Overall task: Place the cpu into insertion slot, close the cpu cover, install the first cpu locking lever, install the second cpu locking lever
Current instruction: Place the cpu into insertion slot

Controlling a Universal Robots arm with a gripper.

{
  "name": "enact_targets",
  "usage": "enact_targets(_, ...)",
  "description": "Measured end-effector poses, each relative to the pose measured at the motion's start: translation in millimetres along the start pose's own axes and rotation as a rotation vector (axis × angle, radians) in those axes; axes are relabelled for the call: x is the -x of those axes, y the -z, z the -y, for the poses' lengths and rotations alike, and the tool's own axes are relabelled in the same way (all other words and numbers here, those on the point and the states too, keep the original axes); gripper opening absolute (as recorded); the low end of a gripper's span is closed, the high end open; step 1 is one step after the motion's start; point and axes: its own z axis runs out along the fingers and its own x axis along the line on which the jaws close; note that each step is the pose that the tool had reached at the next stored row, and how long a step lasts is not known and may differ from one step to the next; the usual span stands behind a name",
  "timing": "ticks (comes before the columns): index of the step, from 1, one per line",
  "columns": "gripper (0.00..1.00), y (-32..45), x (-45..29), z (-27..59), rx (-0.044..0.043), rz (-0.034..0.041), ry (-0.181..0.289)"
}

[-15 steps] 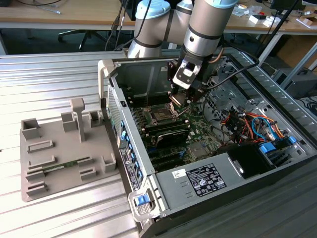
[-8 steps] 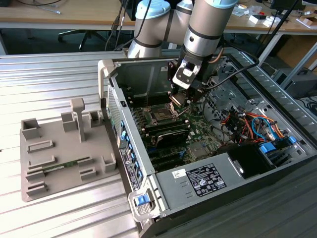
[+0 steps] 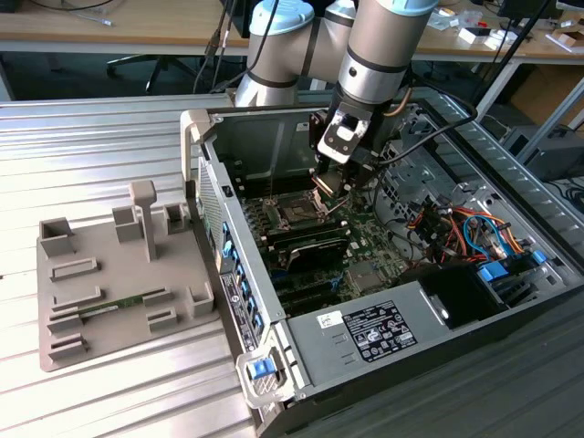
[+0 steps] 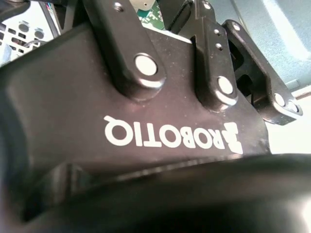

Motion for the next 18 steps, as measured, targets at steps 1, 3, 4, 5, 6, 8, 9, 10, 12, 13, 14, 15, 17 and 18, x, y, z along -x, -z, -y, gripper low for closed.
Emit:
enact_targets(1, 0.55, 0.0, 0.0, 0.0, 0.0000, 0.0001, -0.001)
enact_targets(3, 0.55, -0.1, 0.0, 0.0, 0.0000, 0.0001, -0.003)
enact_targets(4, 0.55, -0.1, 0.0, 0.0, 0.0001, 0.0002, -0.003)
enact_targets(5, 0.55, -0.1, 0.0, 0.0, 0.0001, 0.0002, -0.004)
enact_targets(6, 0.55, -0.1, 0.0, 0.0, 0.0000, 0.0003, -0.005)
enact_targets(8, 0.55, -0.1, 0.0, 0.0, 0.0000, 0.0004, -0.007)
enact_targets(9, 0.55, -0.1, 0.0, 0.0, 0.0001, 0.0004, -0.008)
enact_targets(10, 0.55, -0.1, 0.0, 0.0, 0.0001, 0.0006, -0.011)
enact_targets(12, 0.55, -0.1, 0.0, 0.0, 0.0001, 0.0008, -0.016)
enact_targets(13, 0.55, -0.1, 0.0, 0.0, 0.0001, 0.0008, -0.016)
enact_targets(14, 0.55, -0.1, 0.0, 0.0, 0.0001, 0.0008, -0.017)
enact_targets(15, 0.55, -0.1, 0.0, 0.0, 0.0001, 0.0009, -0.017)
enact_targets(17, 0.55, -0.1, 0.0, 0.0, 0.0001, 0.0009, -0.018)
enact_targets(18, 0.55, -0.2, 0.0, 0.0, 0.0001, 0.0008, -0.018)
